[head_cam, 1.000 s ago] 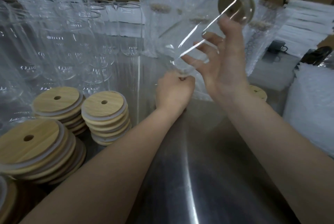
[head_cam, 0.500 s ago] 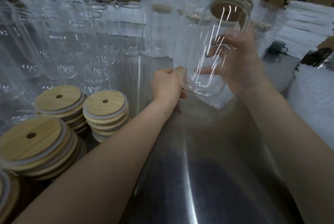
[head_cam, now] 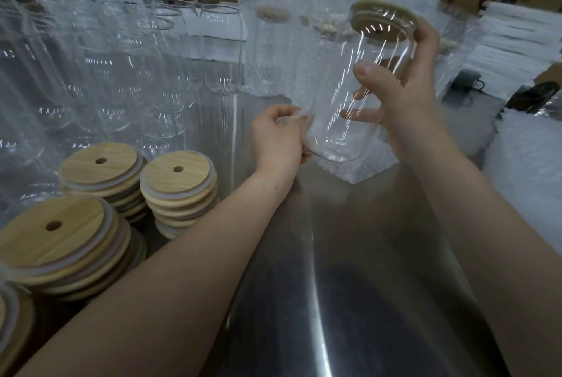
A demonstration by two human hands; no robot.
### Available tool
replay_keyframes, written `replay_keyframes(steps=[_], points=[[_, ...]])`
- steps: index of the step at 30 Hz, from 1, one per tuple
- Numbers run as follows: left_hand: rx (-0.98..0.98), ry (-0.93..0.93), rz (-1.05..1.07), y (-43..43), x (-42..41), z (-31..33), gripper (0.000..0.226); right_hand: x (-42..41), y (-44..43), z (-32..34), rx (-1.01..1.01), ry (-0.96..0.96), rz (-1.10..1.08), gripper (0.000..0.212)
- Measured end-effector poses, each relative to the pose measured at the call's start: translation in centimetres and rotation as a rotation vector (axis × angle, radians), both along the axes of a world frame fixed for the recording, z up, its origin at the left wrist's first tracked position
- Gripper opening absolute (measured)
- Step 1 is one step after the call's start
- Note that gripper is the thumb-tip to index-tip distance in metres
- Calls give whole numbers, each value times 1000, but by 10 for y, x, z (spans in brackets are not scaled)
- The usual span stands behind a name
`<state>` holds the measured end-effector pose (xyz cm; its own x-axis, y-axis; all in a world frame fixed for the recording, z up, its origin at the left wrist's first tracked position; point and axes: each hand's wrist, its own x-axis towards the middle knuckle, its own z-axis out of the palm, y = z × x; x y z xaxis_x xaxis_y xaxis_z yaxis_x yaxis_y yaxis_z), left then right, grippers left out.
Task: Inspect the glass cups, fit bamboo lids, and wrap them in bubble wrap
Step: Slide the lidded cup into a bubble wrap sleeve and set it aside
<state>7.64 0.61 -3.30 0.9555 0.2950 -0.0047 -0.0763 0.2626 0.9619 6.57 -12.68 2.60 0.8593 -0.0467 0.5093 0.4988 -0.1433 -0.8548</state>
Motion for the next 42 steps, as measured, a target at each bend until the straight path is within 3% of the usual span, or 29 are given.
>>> replay_keyframes(steps=[11,19,30,38,42], points=[[116,-37,0,-1,0,0,14,2,-1,-2,98,-58,-189,73],[130,-178,-109,-6,-7,1,52,3,2,-6,152,-31,-299,68],[342,-283,-177,-21,-14,-4,107,3,11,-7,250,12,-352,69],[84,-157,-144,-25,-12,-4,82,2,16,-10,198,-8,-403,74],[63,-164,-157,-21,-11,-2,88,1,18,-10,227,10,-384,75]])
